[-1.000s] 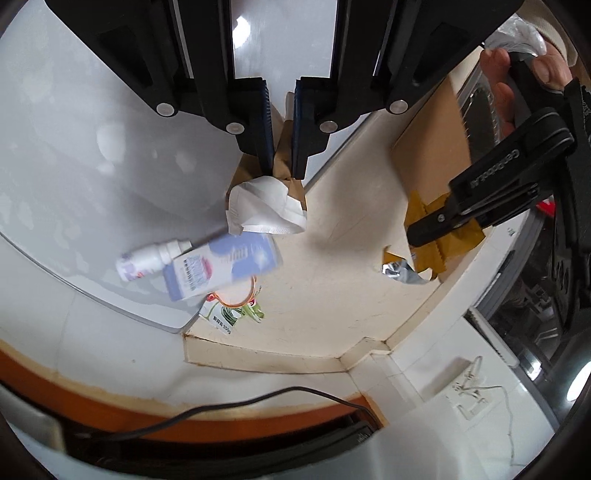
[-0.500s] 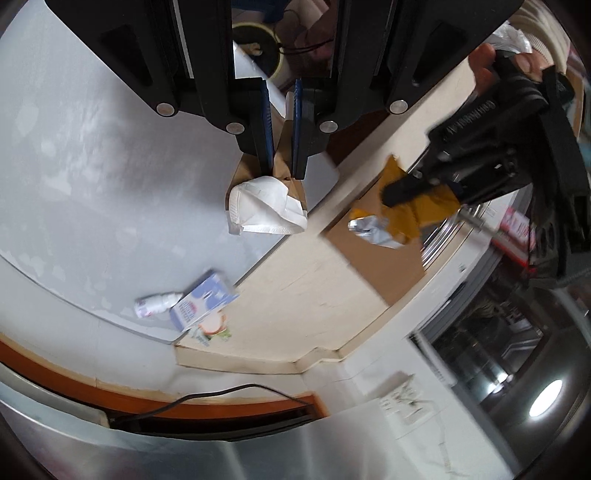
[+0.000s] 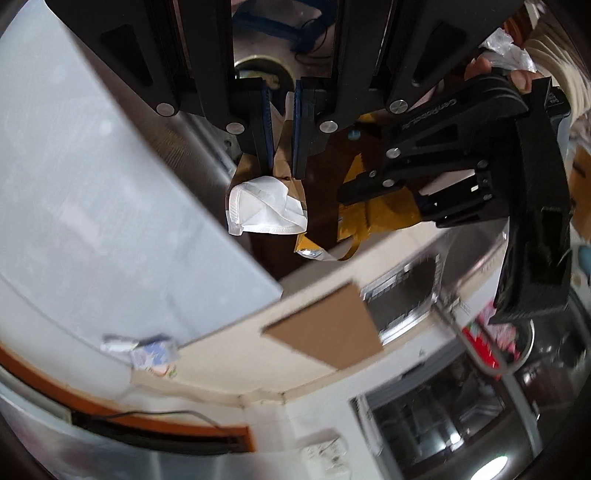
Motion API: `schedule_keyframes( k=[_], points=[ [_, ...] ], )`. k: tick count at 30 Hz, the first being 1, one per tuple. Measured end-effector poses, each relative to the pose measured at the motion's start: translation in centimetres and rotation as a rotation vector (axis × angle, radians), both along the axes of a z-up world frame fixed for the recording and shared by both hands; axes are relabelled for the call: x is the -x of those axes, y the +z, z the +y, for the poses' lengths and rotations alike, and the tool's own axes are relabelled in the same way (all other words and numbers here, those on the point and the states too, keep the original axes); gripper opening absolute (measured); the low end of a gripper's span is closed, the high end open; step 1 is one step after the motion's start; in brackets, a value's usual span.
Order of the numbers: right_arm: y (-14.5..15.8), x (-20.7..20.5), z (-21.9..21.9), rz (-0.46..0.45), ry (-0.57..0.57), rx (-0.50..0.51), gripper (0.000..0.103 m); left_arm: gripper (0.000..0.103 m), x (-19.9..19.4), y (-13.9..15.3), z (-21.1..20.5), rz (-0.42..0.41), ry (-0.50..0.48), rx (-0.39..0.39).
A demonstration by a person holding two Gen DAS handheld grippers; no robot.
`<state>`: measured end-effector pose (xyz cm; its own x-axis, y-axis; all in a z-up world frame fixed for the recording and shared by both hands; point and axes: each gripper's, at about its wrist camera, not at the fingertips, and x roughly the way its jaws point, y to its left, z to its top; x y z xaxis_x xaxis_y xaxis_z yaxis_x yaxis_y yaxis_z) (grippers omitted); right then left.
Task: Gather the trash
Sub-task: 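Carry the yellow packet and brown paper down over the black trash bin, then open both tools to drop the packet and paper into the bin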
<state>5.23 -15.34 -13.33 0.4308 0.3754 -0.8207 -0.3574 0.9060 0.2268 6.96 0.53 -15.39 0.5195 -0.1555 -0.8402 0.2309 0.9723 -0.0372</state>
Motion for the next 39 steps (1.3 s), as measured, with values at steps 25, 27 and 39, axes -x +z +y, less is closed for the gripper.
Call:
schedule_keyframes(
  k=[25, 27, 39],
  points=[
    [-31.5, 2.3, 0.4, 0.412, -0.105, 0.067, 0.009, 0.027, 5.7, -28.2, 3.8, 0.347, 0.157, 0.047],
    [-32.6, 1.8, 0.2, 0.434, -0.111, 0.070, 0.009, 0.027, 5.0, -29.5, 3.5, 0.377, 0.151, 0.068],
    [-35.6, 0.6, 1.5, 0.482, -0.090, 0.073, 0.010, 0.033, 3.1, -31.8, 2.7, 0.415, 0.119, 0.094]
  ],
)
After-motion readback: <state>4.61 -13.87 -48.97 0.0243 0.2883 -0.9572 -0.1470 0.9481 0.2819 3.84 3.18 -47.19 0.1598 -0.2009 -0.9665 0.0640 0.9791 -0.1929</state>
